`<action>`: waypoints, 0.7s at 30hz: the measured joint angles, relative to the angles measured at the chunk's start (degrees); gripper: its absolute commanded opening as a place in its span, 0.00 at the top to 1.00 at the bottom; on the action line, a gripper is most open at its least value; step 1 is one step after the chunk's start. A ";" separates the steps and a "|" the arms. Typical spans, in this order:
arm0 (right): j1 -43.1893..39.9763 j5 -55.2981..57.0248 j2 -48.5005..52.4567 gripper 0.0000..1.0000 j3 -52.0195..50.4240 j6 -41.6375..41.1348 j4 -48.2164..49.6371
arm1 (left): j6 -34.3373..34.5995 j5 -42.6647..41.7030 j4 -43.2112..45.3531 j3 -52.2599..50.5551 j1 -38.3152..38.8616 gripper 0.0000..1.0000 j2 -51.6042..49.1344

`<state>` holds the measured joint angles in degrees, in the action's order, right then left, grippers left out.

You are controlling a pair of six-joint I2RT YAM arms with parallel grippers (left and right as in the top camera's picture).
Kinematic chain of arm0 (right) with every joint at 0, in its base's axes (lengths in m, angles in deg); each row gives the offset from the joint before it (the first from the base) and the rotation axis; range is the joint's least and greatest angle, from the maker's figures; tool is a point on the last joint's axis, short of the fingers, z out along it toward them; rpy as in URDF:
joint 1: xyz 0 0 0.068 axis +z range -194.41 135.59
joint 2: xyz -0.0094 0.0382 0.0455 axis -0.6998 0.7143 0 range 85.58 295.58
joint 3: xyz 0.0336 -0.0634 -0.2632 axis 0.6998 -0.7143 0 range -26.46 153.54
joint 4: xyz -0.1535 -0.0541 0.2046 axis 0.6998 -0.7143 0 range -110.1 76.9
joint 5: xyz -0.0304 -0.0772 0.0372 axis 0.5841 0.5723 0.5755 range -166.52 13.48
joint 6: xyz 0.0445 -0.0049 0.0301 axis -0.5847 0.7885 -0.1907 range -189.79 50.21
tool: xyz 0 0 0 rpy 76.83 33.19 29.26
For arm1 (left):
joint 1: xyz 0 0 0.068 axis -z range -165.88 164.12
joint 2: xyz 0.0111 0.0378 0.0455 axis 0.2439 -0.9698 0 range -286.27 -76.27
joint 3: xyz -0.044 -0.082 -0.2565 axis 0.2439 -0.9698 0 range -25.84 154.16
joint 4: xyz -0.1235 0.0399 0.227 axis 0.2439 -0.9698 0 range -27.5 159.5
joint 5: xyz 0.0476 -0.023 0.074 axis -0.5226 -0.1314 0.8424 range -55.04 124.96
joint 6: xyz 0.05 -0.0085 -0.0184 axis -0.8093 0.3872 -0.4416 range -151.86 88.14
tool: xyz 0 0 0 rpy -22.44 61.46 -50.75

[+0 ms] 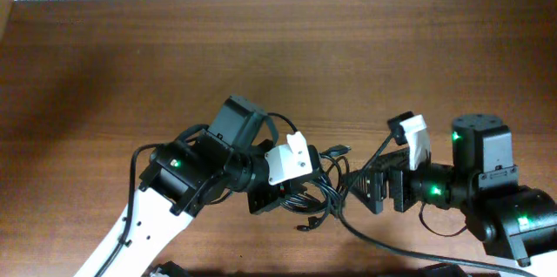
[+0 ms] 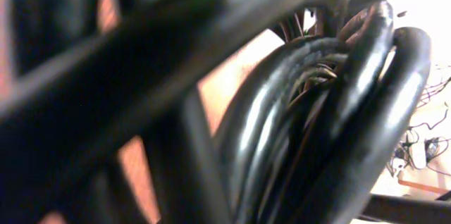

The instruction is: Untangle cables

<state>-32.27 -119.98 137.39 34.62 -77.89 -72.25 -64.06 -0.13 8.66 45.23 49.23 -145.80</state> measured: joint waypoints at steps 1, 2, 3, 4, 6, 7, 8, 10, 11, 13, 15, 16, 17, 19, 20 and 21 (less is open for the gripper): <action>0.31 -0.61 0.00 0.01 0.00 0.07 0.02 | -0.37 -0.55 0.57 0.00 0.00 1.00 0.00; 0.46 -1.25 0.00 0.01 0.00 0.11 0.00 | -0.61 -1.27 1.18 0.02 0.00 1.00 0.00; 0.50 -2.05 0.00 0.01 0.00 0.15 0.00 | -0.83 -1.68 1.73 0.04 0.00 1.00 0.00; 0.55 -2.67 0.00 0.01 0.00 0.13 0.02 | -1.05 -1.88 2.14 0.04 0.00 1.00 0.00; 0.55 -3.87 0.00 0.00 0.00 0.20 0.46 | -1.27 -2.29 2.95 0.04 0.00 1.00 0.00; 0.55 -4.83 0.00 0.01 0.00 0.15 0.79 | -1.40 -2.54 3.54 0.04 0.00 1.00 0.00; 0.55 -5.16 0.00 0.02 0.00 0.17 0.87 | -1.46 -2.67 3.87 0.04 0.00 1.00 0.00; 0.55 -5.81 0.00 0.11 0.00 0.15 1.29 | -1.53 -3.15 4.98 0.04 0.00 1.00 0.00; 0.55 -6.10 0.00 0.15 0.00 0.04 1.55 | -1.66 -3.69 5.70 0.04 0.00 1.00 0.00; 0.55 -6.67 -0.02 0.28 0.13 0.13 2.05 | -1.77 -5.18 7.61 0.04 -0.02 1.00 0.00; 0.57 -7.85 0.00 0.60 0.22 0.28 3.13 | -1.84 -8.20 10.25 0.09 0.09 1.00 0.02; 0.61 -8.59 -0.02 0.71 0.22 0.17 3.80 | -1.79 -8.85 10.62 0.09 0.09 1.00 0.02; 0.68 -9.22 -0.02 0.78 0.26 0.37 4.11 | -1.79 -9.29 10.80 0.09 0.07 1.00 0.00; 0.72 -10.34 0.00 0.93 0.28 0.15 4.20 | -1.62 -9.55 10.93 0.09 0.07 1.00 0.00; 0.72 -10.73 -0.02 0.96 0.28 0.26 4.17 | -1.62 -9.53 10.93 0.09 0.07 1.00 0.00; 0.76 -10.93 -0.02 0.96 0.33 0.22 4.33 | -1.62 -9.51 10.95 0.09 0.07 1.00 0.00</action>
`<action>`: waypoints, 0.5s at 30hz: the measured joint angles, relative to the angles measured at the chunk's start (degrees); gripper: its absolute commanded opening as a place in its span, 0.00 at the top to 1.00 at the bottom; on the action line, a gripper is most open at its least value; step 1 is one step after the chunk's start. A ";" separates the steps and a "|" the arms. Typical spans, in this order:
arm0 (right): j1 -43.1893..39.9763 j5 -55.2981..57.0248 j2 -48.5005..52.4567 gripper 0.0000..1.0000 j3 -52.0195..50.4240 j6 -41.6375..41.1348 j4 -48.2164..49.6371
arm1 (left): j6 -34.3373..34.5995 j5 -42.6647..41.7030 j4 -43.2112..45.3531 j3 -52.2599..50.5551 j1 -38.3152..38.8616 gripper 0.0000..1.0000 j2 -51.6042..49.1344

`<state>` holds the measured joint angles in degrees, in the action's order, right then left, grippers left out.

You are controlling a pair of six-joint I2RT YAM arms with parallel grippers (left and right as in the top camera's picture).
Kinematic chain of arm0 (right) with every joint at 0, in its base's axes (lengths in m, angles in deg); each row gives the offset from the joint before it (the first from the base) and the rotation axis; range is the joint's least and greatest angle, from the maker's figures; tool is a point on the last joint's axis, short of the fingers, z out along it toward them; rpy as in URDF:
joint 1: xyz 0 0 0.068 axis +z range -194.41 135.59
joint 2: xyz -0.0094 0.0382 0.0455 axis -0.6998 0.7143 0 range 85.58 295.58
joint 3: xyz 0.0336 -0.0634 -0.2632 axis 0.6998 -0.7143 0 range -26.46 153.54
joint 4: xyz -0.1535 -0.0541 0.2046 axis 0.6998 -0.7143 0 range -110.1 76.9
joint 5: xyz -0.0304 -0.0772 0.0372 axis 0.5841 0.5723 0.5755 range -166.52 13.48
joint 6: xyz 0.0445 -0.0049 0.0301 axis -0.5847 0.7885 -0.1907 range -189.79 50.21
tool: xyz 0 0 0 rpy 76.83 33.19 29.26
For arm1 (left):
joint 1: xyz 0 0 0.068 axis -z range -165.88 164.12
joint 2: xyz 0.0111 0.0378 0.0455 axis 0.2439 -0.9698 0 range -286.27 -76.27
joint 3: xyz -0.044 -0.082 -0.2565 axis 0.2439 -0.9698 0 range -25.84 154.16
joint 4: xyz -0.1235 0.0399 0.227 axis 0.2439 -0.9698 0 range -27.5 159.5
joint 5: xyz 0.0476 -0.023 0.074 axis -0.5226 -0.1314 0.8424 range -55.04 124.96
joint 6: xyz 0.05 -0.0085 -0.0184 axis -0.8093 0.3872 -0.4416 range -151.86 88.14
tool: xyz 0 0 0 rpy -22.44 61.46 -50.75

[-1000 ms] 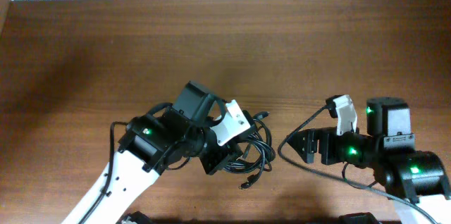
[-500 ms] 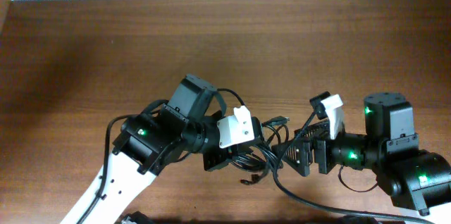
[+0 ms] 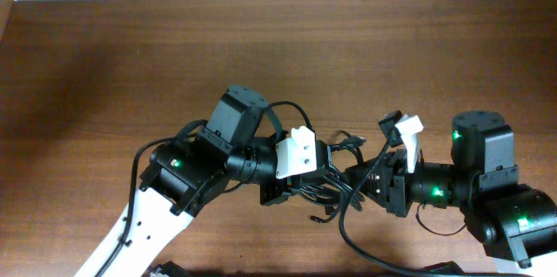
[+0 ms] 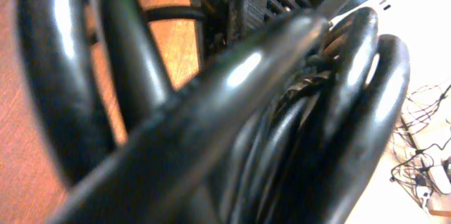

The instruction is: Untangle cables

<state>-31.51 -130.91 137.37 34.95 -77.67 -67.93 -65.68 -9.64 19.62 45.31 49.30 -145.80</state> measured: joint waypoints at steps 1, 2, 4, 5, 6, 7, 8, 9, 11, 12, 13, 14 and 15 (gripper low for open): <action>0.00 0.02 0.00 0.96 0.00 0.11 -0.02 | 0.00 0.02 0.00 0.00 0.00 1.00 0.00; 0.00 0.11 0.02 0.96 0.00 0.09 -0.02 | 0.00 -0.02 -0.02 0.00 0.00 1.00 0.00; 0.00 0.66 0.00 0.96 0.02 0.02 -0.04 | 0.00 -0.50 -0.02 0.00 0.00 1.00 0.00; 0.02 1.22 0.00 0.96 0.09 -0.22 -0.15 | 0.02 -0.92 -0.02 0.00 0.00 1.00 0.00; 0.02 1.97 0.00 0.96 0.15 -0.66 -0.33 | 0.02 -1.36 -0.02 0.00 -0.02 1.00 0.00; 0.13 3.65 0.00 0.96 0.26 -1.44 -0.55 | 0.02 -1.73 -0.02 0.00 0.00 1.00 0.00; 0.26 5.07 -0.07 0.96 0.33 -2.47 -0.85 | 0.07 -2.03 -0.02 0.00 0.00 1.00 0.00; 0.33 6.58 -0.13 0.96 0.33 -3.78 -1.07 | 0.22 -2.21 -0.02 0.00 0.00 1.00 0.00; 0.50 10.14 -0.31 0.96 0.48 -6.88 -1.60 | 0.85 -2.62 0.00 0.00 0.00 1.00 0.00; 0.59 11.45 -0.31 0.96 0.48 -8.22 -1.73 | 1.22 -2.80 0.02 0.00 0.00 1.00 0.07; 0.66 12.61 -0.31 0.96 0.48 -9.64 -1.75 | 1.73 -2.93 0.04 0.00 0.00 1.00 0.17; 0.70 14.25 -0.31 0.96 0.48 -11.63 -1.84 | 2.29 -3.13 0.07 0.00 0.00 1.00 0.50; 0.70 15.37 -0.31 0.96 0.48 -13.40 -1.81 | 2.99 -3.21 0.17 0.00 0.00 1.00 0.90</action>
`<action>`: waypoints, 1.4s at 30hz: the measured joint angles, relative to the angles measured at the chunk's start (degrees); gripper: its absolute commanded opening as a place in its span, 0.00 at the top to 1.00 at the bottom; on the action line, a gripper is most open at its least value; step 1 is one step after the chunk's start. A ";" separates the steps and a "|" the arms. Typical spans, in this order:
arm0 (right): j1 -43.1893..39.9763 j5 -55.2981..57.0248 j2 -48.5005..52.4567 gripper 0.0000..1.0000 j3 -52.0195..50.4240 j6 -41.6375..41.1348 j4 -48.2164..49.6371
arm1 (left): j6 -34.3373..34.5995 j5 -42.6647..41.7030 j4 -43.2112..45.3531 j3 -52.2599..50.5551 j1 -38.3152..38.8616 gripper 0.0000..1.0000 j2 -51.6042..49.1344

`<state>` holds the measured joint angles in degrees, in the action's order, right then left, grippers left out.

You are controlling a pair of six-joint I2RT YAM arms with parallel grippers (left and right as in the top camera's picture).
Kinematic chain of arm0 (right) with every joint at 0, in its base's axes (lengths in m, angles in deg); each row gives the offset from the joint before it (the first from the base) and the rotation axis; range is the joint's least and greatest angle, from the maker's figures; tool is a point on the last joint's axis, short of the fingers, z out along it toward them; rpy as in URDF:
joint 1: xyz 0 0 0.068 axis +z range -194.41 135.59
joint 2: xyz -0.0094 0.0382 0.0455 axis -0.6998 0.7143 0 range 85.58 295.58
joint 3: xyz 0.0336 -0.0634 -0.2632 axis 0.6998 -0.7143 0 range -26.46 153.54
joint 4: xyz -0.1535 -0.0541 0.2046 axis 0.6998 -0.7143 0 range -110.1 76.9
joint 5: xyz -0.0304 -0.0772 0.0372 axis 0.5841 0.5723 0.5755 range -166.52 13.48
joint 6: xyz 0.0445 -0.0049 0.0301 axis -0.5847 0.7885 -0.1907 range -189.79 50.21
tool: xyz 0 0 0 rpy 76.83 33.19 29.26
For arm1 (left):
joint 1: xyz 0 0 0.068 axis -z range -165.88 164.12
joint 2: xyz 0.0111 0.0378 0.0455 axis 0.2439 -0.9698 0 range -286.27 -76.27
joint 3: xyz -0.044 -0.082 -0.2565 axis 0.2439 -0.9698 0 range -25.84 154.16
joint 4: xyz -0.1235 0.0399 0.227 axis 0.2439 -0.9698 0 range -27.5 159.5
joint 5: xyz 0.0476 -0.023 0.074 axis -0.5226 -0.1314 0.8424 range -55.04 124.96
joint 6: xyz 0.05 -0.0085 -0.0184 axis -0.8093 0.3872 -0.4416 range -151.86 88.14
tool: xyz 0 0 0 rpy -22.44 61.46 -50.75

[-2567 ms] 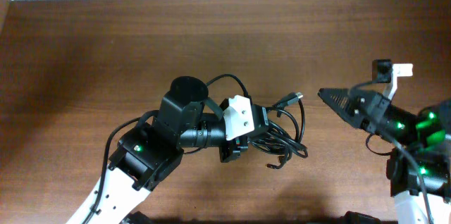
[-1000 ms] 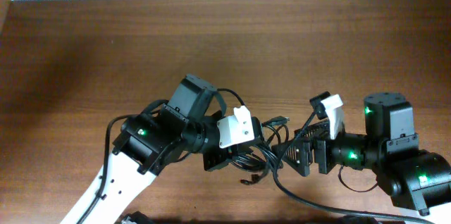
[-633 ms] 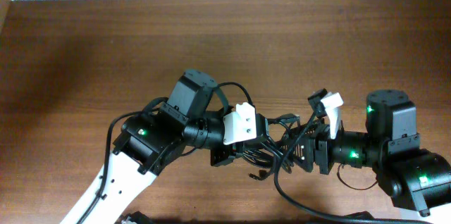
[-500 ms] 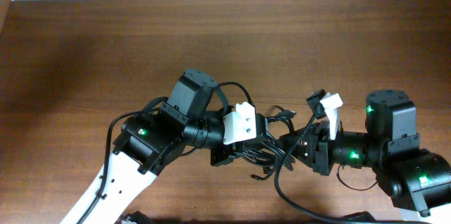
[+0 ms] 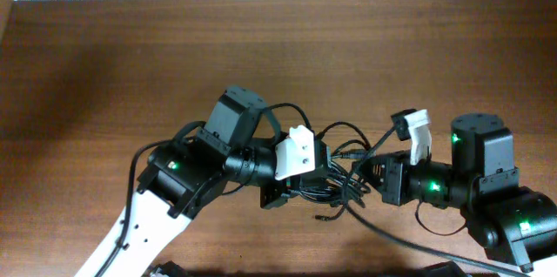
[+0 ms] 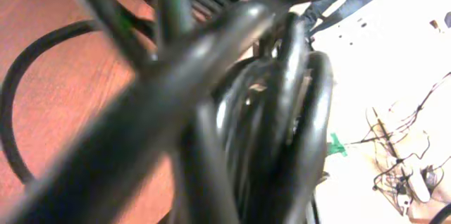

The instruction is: Untangle cables

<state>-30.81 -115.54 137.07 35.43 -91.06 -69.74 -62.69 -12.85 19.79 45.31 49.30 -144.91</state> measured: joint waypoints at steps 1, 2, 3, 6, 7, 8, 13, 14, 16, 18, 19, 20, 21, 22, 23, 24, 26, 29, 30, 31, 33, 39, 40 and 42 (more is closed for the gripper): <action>0.07 1.05 0.00 0.96 0.00 -1.64 0.04 | 0.74 -0.11 0.04 0.00 0.00 1.00 0.57; 0.07 1.77 0.00 0.96 0.00 -2.78 0.04 | 1.25 -0.26 0.02 0.00 0.00 1.00 0.96; 0.11 2.23 0.00 0.96 0.02 -3.98 0.07 | 1.75 -0.28 0.02 0.00 0.00 1.00 1.33; 0.11 2.82 0.00 0.96 0.07 -5.84 0.04 | 2.62 -0.42 0.04 0.00 0.00 1.00 2.19; 0.11 2.84 0.07 0.96 0.07 -6.10 0.04 | 2.84 -0.39 0.04 0.00 0.00 1.00 2.43; 0.11 2.82 0.11 0.96 0.07 -6.54 0.04 | 2.89 -0.33 0.04 0.00 0.00 1.00 2.67; 0.33 2.80 0.61 0.96 0.13 -7.28 0.04 | 3.21 0.33 0.07 0.00 0.00 1.00 4.07; 0.35 2.80 0.76 0.96 0.15 -7.30 0.02 | 3.50 0.76 0.09 0.00 0.00 1.00 4.33; 0.44 2.75 1.20 0.96 0.15 -7.39 0.04 | 4.17 2.19 0.11 0.00 0.02 1.00 4.79; 0.44 2.73 1.55 0.96 0.15 -7.48 0.04 | 5.38 3.96 0.26 0.00 0.07 1.00 5.22; 0.44 2.60 1.75 0.96 0.15 -7.52 0.07 | 6.40 4.76 0.35 0.00 0.11 1.00 5.42; 0.44 2.60 1.84 0.96 0.15 -7.56 0.09 | 7.10 6.36 0.63 0.00 0.22 1.00 5.81; 0.44 2.62 1.84 0.96 0.15 -7.63 0.09 | 8.07 7.23 0.92 0.00 0.31 1.00 6.03; 0.44 2.69 1.84 0.96 0.17 -7.69 0.11 | 8.94 8.02 1.18 0.00 0.39 1.00 6.25; 0.44 2.73 1.84 0.96 0.17 -7.82 0.15 | 10.16 9.11 1.33 0.00 0.46 1.00 6.56; 0.44 2.71 1.84 0.96 0.17 -7.89 0.26 | 11.15 9.99 1.49 0.00 0.52 1.00 6.88; 0.46 2.58 1.84 0.96 0.28 -8.13 0.37 | 12.55 11.30 1.66 0.00 0.68 1.00 7.45; 0.59 2.62 1.84 0.96 0.61 -8.33 0.46 | 13.88 12.55 2.10 0.00 0.83 1.00 8.37; 0.66 2.78 1.84 0.96 0.70 -8.33 0.22 | 14.08 12.76 2.19 0.00 0.81 1.00 8.59; 0.76 2.97 1.84 0.96 0.74 -8.35 0.00 | 14.21 13.00 2.23 0.00 0.83 1.00 8.79; 0.81 3.34 1.84 0.96 0.85 -8.37 -0.44 | 14.60 14.01 2.29 0.00 0.87 1.00 9.20; 0.22 11.17 2.08 0.89 0.96 -8.04 -3.41 | 19.02 20.85 2.05 -0.02 0.76 1.00 11.28; 0.22 13.31 2.34 0.89 0.96 -8.02 -3.48 | 20.13 22.45 2.23 0.00 0.74 1.00 12.17; 0.02 16.13 2.60 0.82 0.94 -8.00 -3.63 | 22.36 25.68 2.34 0.00 0.63 1.00 14.05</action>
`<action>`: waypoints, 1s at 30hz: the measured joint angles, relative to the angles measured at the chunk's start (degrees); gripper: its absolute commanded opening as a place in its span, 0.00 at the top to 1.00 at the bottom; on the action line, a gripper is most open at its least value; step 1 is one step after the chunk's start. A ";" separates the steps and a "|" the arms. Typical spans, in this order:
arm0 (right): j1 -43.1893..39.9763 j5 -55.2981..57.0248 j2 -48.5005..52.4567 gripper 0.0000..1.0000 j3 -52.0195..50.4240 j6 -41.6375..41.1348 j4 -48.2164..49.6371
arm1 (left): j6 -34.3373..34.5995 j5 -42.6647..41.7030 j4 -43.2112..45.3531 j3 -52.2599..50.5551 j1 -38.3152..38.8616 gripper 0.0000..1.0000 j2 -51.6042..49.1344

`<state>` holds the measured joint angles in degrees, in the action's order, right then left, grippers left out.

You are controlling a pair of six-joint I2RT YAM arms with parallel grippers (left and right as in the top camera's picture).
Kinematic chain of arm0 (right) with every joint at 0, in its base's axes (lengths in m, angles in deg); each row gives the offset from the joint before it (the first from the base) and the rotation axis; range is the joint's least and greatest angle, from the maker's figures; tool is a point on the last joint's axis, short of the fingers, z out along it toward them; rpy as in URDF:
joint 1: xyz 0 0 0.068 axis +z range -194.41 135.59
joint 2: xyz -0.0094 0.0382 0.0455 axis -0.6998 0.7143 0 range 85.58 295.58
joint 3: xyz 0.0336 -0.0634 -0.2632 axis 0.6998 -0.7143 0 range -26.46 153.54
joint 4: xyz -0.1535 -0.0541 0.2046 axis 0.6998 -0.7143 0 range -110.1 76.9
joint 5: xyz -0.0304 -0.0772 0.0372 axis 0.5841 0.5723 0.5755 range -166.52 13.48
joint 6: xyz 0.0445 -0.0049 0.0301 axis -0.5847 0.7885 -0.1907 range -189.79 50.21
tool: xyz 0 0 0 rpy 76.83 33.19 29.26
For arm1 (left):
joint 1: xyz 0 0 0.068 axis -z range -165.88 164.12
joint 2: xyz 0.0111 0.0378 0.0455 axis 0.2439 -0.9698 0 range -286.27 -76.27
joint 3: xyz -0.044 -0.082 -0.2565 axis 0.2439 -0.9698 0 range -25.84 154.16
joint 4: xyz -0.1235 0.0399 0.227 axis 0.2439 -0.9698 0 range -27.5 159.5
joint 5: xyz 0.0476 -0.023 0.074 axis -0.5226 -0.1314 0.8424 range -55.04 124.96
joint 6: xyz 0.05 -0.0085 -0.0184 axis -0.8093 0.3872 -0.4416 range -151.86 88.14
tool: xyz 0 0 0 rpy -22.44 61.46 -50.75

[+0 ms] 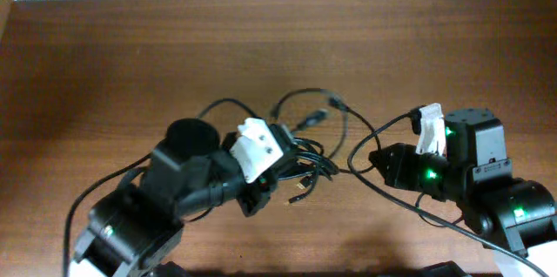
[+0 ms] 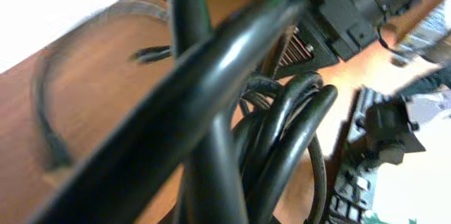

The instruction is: Untangle cables

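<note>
A tangle of black cables (image 1: 296, 162) lies mid-table, with thin loops and plug ends (image 1: 315, 120) spread toward the far side. My left gripper (image 1: 280, 175) is shut on the bundle. In the left wrist view thick black cable strands (image 2: 232, 104) fill the picture and hide the fingers. My right gripper (image 1: 379, 160) sits to the right of the tangle, its tip shut on a black cable (image 1: 355, 162) that leads out of the bundle. The right gripper's ribbed body (image 2: 331, 30) shows behind the strands.
A thick black cable (image 1: 452, 226) runs from the tangle under the right arm to the front right edge. The brown wooden table (image 1: 130, 59) stretches to the left and far side. A thin cable (image 1: 104, 185) trails beside the left arm.
My left arm has drawn back to the front left with the bundle. My right gripper has moved right. The cables between them are spread wider, with loops now lying toward the far side.
Both grippers were close together at the tangle, the left one holding the bundle. The right gripper then pushed in against the bundle, then backed off slightly. Now the two grippers stand farther apart and the loops are drawn out of the knot.
</note>
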<state>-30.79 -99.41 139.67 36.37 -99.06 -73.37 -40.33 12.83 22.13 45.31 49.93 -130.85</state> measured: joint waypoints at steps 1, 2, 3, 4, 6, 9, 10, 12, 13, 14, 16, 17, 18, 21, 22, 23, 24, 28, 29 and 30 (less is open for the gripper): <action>-0.04 1.40 -0.02 0.78 0.00 0.26 -0.20 | 0.66 0.76 0.02 0.00 0.00 1.00 0.44; -0.20 2.58 -0.02 0.74 -0.04 0.44 -0.42 | 1.38 1.84 0.11 0.00 0.00 1.00 0.87; -0.26 3.23 0.02 0.69 -0.04 0.79 -0.46 | 1.95 2.80 0.17 0.00 -0.17 1.00 1.03; -0.26 3.39 0.02 0.60 -0.04 1.07 -0.17 | 2.32 3.39 0.24 0.00 -0.26 1.00 1.03; -0.26 2.34 0.02 0.47 -0.11 2.43 1.55 | 2.75 4.52 0.28 0.00 -0.37 1.00 1.03; -0.26 -1.42 -0.02 0.43 -0.13 5.64 4.76 | 3.19 4.90 0.28 0.00 -0.37 1.00 1.03; -0.26 -2.84 -0.11 0.43 -0.15 6.54 5.68 | 3.45 5.01 0.28 0.00 -0.37 1.00 1.03; -0.26 -5.68 -0.50 0.42 -0.17 8.81 7.41 | 3.63 5.07 0.28 0.00 -0.37 1.00 1.03; -0.26 -7.17 -0.81 0.42 -0.17 10.10 8.28 | 3.65 5.07 0.31 0.00 -0.37 1.00 1.03; -0.26 -8.63 -1.25 0.41 -0.17 11.43 9.01 | 3.65 5.07 0.31 0.00 -0.37 1.00 1.03; -0.26 -11.69 -2.27 0.42 -0.20 13.99 10.43 | 3.65 5.07 0.31 0.00 -0.37 1.00 1.03; -0.26 -13.09 -2.86 0.42 -0.22 15.08 11.15 | 3.65 5.07 0.31 0.00 -0.37 1.00 1.03; -0.26 -14.47 -3.58 0.42 -0.22 16.09 11.96 | 3.58 5.07 0.31 0.00 -0.37 1.00 1.03; -0.26 -17.81 -5.29 0.42 -0.22 18.82 13.68 | 3.34 5.05 0.44 0.00 -0.37 1.00 1.01; -0.26 -19.34 -5.90 0.42 -0.24 20.31 14.05 | 3.34 5.01 0.63 0.00 -0.37 1.00 1.01; -0.26 -20.87 -6.38 0.42 -0.24 21.49 14.10 | 3.34 4.76 1.18 0.00 -0.37 1.00 0.96; -0.26 -22.16 -6.75 0.42 -0.24 22.62 14.12 | 3.34 4.09 1.92 0.00 -0.37 1.00 0.79; -0.26 -25.62 -7.76 0.43 -0.24 26.86 14.12 | 3.32 -2.60 6.47 0.00 -0.37 1.00 -1.44; -0.26 -25.99 -7.76 0.43 -0.24 27.67 14.12 | 3.34 -4.24 7.04 0.00 -0.37 1.00 -2.19; -0.26 -26.21 -7.76 0.43 -0.24 28.06 14.14 | 3.34 -5.25 7.15 0.00 -0.37 1.00 -2.73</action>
<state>-31.05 -125.62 131.91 36.13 -71.00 -59.23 -36.98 7.58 29.28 45.31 49.56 -133.59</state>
